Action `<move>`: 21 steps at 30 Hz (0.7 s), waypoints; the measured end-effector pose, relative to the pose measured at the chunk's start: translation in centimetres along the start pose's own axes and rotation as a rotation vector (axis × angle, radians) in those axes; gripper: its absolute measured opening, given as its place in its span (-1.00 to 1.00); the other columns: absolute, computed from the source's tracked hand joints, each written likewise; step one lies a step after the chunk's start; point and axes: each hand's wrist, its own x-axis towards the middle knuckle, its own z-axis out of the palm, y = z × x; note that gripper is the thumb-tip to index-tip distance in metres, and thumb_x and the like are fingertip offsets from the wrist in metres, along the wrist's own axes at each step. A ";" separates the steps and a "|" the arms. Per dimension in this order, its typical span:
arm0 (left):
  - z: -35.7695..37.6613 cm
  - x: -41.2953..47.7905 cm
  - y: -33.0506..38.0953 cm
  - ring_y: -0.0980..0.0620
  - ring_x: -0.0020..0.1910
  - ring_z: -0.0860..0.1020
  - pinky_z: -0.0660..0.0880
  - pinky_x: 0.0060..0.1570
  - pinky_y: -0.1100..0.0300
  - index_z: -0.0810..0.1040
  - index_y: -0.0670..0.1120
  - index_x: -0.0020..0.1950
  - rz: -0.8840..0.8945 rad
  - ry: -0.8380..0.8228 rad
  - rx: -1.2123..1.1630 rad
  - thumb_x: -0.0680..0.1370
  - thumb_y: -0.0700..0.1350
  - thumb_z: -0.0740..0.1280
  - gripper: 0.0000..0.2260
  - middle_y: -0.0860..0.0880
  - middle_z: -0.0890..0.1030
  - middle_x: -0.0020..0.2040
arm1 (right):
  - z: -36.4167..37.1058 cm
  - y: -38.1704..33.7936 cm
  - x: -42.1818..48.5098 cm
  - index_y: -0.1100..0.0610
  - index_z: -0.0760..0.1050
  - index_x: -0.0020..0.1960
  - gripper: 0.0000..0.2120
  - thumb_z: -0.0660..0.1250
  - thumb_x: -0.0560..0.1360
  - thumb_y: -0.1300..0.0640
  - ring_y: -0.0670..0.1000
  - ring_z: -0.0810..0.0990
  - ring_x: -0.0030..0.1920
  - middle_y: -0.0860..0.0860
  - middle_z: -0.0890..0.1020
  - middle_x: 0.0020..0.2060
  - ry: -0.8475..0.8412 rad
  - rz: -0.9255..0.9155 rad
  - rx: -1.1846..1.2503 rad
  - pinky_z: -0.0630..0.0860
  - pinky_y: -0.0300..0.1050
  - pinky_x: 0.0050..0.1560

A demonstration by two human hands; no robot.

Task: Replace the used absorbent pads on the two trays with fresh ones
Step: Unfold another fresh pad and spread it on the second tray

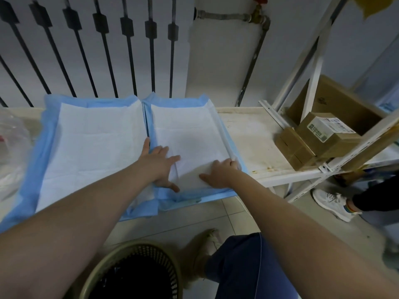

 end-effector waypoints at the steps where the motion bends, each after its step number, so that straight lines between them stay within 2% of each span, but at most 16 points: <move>1: 0.0 0.2 -0.2 -0.12 0.55 -0.04 -0.39 0.36 -0.30 -0.15 0.15 0.56 0.007 -0.004 0.002 0.27 0.57 0.17 0.01 -0.16 -0.07 0.57 | 0.3 -0.3 0.3 0.28 -0.05 0.53 -0.16 -0.03 0.53 -0.35 0.34 0.03 0.49 0.38 0.04 0.48 0.003 0.004 0.014 0.06 0.18 0.46; 6: -0.6 1.1 -0.6 -0.15 0.48 0.14 -0.33 0.37 -0.28 0.02 0.10 0.53 0.056 0.052 0.022 0.23 0.52 0.30 0.01 -0.16 0.18 0.46 | 1.0 -1.6 3.0 0.26 -0.20 0.54 -0.12 0.00 0.53 -0.35 0.32 -0.20 0.51 0.35 -0.18 0.49 0.119 -0.018 0.177 -0.13 0.17 0.49; 9: -1.0 2.1 -1.6 -0.11 0.38 0.27 -0.14 0.44 -0.19 0.13 0.08 0.49 0.087 0.113 -0.040 0.25 0.51 0.28 -0.06 -0.12 0.30 0.35 | 0.6 -1.1 4.7 0.20 -0.24 0.55 -0.15 -0.07 0.53 -0.36 0.25 -0.24 0.52 0.27 -0.22 0.51 0.165 -0.029 0.199 -0.20 0.13 0.49; 12: -1.4 4.6 -2.9 -0.09 0.32 0.34 0.09 0.36 -0.05 0.11 -0.01 0.53 0.053 0.226 -0.043 0.37 0.50 0.16 -0.11 -0.11 0.32 0.37 | 0.1 -1.2 6.6 0.23 -0.24 0.54 -0.16 -0.09 0.54 -0.34 0.18 -0.25 0.53 0.21 -0.21 0.53 0.214 -0.030 0.226 -0.24 0.07 0.50; 13: -1.3 5.4 -3.1 -0.11 0.36 0.30 0.06 0.37 -0.07 0.08 -0.02 0.54 0.027 0.231 -0.041 0.39 0.50 0.11 -0.11 -0.13 0.27 0.43 | 0.1 -1.5 7.3 0.25 -0.22 0.54 -0.16 -0.08 0.55 -0.33 0.17 -0.24 0.53 0.20 -0.20 0.53 0.239 -0.027 0.233 -0.24 0.06 0.50; 15: -1.2 6.7 -3.6 -0.15 0.51 0.06 -0.18 0.44 -0.18 -0.05 0.02 0.57 -0.015 0.151 -0.045 0.38 0.52 0.05 -0.08 -0.16 0.03 0.55 | -0.1 -1.9 8.6 0.25 -0.21 0.54 -0.17 -0.09 0.55 -0.32 0.16 -0.23 0.54 0.19 -0.19 0.53 0.282 -0.039 0.238 -0.23 0.05 0.50; 17: -1.5 7.4 -4.2 -0.15 0.55 -0.10 -0.37 0.39 -0.23 -0.18 0.07 0.57 -0.019 0.036 -0.037 0.34 0.55 0.05 -0.03 -0.15 -0.14 0.57 | -0.6 -2.2 10.4 0.24 -0.20 0.55 -0.20 -0.10 0.56 -0.30 0.16 -0.22 0.54 0.19 -0.18 0.54 0.307 -0.061 0.237 -0.24 0.04 0.51; 19: -2.3 8.0 -4.8 -0.17 0.54 -0.08 -0.38 0.38 -0.22 -0.19 0.08 0.57 -0.003 -0.006 0.000 0.31 0.57 0.09 0.00 -0.16 -0.13 0.57 | -1.3 -2.3 12.1 0.26 -0.17 0.54 -0.22 -0.10 0.58 -0.28 0.16 -0.19 0.54 0.20 -0.14 0.54 0.348 -0.068 0.242 -0.23 0.03 0.52; 21: -3.1 9.4 -5.2 -0.22 0.51 0.06 -0.30 0.41 -0.21 -0.04 0.06 0.57 -0.007 0.060 0.031 0.33 0.55 0.10 -0.05 -0.19 0.06 0.54 | -2.1 -2.7 13.8 0.29 -0.15 0.54 -0.23 -0.10 0.58 -0.26 0.17 -0.16 0.54 0.23 -0.11 0.54 0.371 -0.051 0.243 -0.21 0.03 0.53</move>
